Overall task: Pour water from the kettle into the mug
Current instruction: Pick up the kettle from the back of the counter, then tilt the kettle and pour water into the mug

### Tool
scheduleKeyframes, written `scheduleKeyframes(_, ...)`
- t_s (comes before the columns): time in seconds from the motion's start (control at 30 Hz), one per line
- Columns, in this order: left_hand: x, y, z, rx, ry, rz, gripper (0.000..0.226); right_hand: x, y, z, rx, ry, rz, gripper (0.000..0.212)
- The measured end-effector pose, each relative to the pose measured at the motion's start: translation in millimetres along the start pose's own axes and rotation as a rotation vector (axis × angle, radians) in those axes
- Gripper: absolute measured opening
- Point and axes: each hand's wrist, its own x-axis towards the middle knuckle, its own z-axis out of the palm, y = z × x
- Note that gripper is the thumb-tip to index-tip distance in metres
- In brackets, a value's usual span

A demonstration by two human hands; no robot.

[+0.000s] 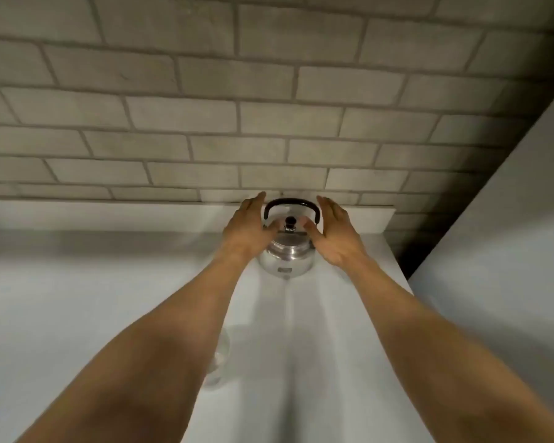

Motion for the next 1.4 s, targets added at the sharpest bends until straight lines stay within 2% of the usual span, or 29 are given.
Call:
scheduleKeyframes(0.1,19,0,12,-0.065,0.0,-0.009,0.08,24,9,9,0.097,-0.061,-0.002,0.082)
scheduleKeyframes(0.2,38,-2,21,-0.104,0.008,0.006,0.071,43,11,18,0.189,-0.098,-0.089,0.075)
scheduleKeyframes(0.4,49,-5,22,-0.045,0.011,0.106,0.03,60,16,17,0.243,-0.134,-0.224,0.044)
scheduleKeyframes(0.5,46,-4,18,-0.04,-0.011,0.123,0.023,64,14,12,0.242,-0.158,-0.285,0.039)
scheduleKeyframes(0.63,33,3,11,-0.056,-0.017,0.143,0.027,58,11,0,0.2,-0.178,-0.307,0.035)
scheduleKeyframes(0.8,-2,25,-5,-0.126,-0.025,0.169,0.027,32,-9,-27,0.126,-0.121,-0.355,0.033)
scheduleKeyframes(0.97,-59,38,-26,-0.136,0.137,0.248,0.026,-4,-34,-57,0.05,-0.018,-0.386,0.035)
scheduleKeyframes(1.13,-130,35,-31,-0.186,0.247,0.29,0.056,-51,-50,-79,0.064,0.047,-0.42,0.038)
scheduleKeyframes(1.23,-181,28,-18,-0.191,0.318,0.303,0.06,-77,-55,-88,0.082,0.056,-0.406,0.037)
scheduleKeyframes(1.3,-208,25,-6,-0.221,0.312,0.245,0.066,-93,-59,-91,0.084,0.061,-0.394,0.037)
scheduleKeyframes(1.4,-238,21,14,-0.292,0.231,0.141,0.085,-113,-63,-92,0.091,0.056,-0.37,0.037)
